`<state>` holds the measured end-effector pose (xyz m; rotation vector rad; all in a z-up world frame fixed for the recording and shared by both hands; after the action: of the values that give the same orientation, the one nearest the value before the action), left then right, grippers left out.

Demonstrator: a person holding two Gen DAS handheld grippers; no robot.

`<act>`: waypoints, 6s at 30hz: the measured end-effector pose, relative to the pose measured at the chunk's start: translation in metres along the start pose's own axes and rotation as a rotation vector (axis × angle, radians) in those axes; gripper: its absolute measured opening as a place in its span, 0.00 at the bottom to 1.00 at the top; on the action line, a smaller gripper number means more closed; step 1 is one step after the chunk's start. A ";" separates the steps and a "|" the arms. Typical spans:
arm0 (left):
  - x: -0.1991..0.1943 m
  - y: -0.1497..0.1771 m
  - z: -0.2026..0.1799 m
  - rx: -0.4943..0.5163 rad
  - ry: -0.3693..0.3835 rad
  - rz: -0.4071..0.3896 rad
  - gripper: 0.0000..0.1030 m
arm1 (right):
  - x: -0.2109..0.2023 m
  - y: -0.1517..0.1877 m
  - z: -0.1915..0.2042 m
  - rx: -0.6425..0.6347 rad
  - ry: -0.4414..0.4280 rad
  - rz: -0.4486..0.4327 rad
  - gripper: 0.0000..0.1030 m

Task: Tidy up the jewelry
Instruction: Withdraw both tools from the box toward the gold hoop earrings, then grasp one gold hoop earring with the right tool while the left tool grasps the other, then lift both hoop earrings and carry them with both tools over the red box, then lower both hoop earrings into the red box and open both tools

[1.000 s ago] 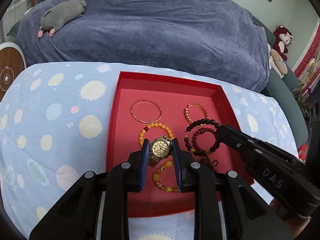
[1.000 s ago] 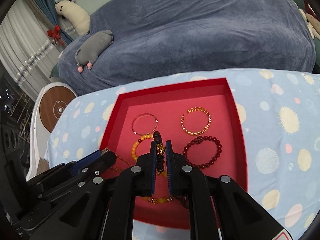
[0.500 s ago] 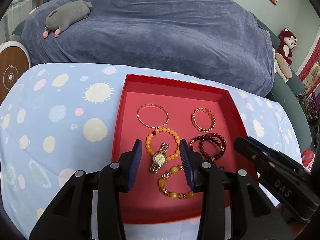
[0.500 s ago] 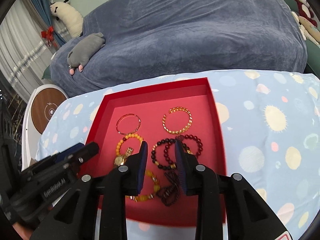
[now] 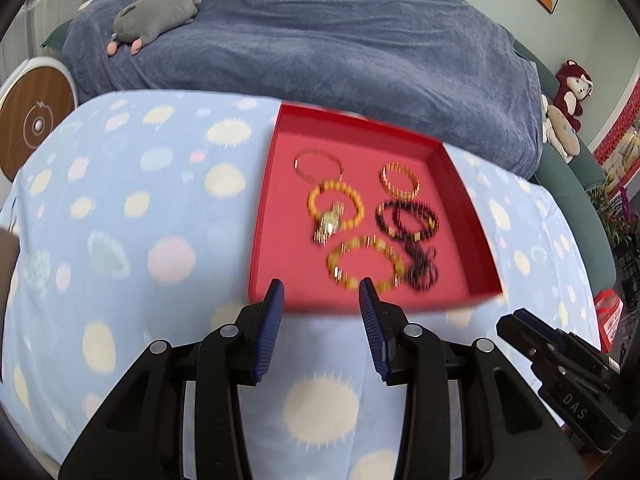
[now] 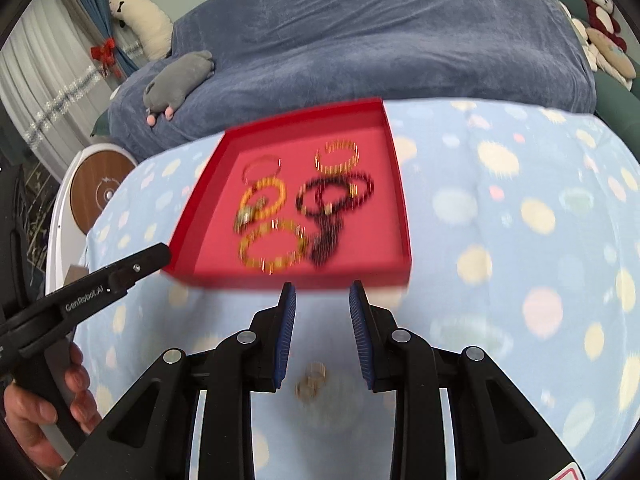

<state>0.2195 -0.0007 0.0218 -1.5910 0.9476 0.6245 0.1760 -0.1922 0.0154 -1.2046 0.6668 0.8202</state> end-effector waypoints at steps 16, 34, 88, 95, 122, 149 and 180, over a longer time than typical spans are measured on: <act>-0.012 0.081 0.008 -0.021 -0.026 0.096 0.36 | 0.015 0.079 0.020 -0.015 0.002 0.128 0.27; -0.006 0.090 0.010 -0.025 -0.020 0.118 0.36 | 0.041 0.081 0.022 -0.054 0.055 0.142 0.04; 0.063 0.090 -0.104 0.147 0.044 0.164 0.17 | 0.006 0.079 -0.062 0.145 0.064 0.092 0.15; 0.050 0.094 -0.092 0.113 0.056 0.163 0.17 | 0.004 0.076 -0.053 0.133 0.048 0.084 0.15; 0.020 -0.026 -0.043 0.020 0.035 -0.007 0.17 | 0.021 -0.056 0.008 0.000 -0.014 -0.051 0.15; 0.070 -0.051 -0.030 0.014 0.000 0.024 0.17 | 0.077 -0.076 -0.007 -0.003 0.031 0.002 0.15; 0.116 -0.107 -0.033 0.055 -0.032 0.008 0.17 | 0.120 -0.132 0.015 -0.036 0.008 -0.011 0.15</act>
<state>0.3689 -0.0560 -0.0059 -1.5250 0.9406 0.6226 0.3529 -0.1744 -0.0082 -1.2437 0.6538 0.8215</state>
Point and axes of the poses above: each gripper's, at about its wrist camera, not at the fingertips, and x roughly the way its jaws point, z to its left, y to its underside, the point moved 3 cm from there along x, roughly the way its jaws point, and after that the axes turned 1 degree about y, right-handed, at the moved point
